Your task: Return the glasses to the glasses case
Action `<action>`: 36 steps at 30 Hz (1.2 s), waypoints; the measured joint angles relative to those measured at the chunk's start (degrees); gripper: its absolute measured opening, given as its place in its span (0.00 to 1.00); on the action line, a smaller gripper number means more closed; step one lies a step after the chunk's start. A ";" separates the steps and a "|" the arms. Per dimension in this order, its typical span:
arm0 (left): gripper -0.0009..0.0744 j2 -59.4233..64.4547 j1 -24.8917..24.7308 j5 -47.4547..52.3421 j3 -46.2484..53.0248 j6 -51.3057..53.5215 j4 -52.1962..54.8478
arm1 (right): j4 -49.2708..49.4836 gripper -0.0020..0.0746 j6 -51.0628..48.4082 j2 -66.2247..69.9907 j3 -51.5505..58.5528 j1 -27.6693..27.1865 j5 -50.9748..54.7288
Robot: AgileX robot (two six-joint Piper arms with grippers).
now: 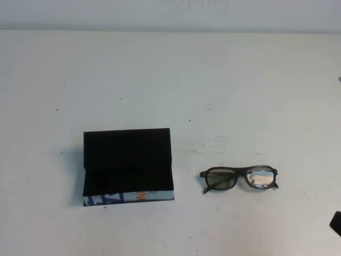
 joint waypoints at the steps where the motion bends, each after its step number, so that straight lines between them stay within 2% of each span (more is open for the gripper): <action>1: 0.01 0.00 0.00 0.00 0.00 0.00 0.00 | -1.97 0.01 0.00 2.90 -1.28 0.00 2.24; 6: 0.01 0.00 0.00 0.00 0.00 0.00 0.00 | -12.75 0.01 -1.90 15.94 -10.76 0.00 12.09; 13: 0.01 0.00 0.00 0.00 0.00 0.00 0.00 | -13.98 0.01 -11.73 29.61 -22.30 0.98 16.11; 17: 0.01 0.00 0.00 0.00 0.00 0.00 0.00 | -17.08 0.01 -15.69 36.92 -28.88 7.22 16.91; 23: 0.01 0.00 0.00 0.00 0.00 0.00 0.00 | -27.02 0.01 -20.43 50.11 -39.27 19.37 18.90; 26: 0.01 0.00 0.00 0.00 0.00 0.00 0.00 | -30.39 0.01 -23.09 56.40 -43.58 22.59 20.37; 29: 0.01 0.00 0.00 0.00 0.00 0.00 0.00 | -31.94 0.07 -28.46 62.73 -47.28 23.52 22.29; 36: 0.01 0.00 0.00 0.00 0.00 0.00 0.00 | -38.05 0.33 -43.62 73.21 -53.54 23.72 25.06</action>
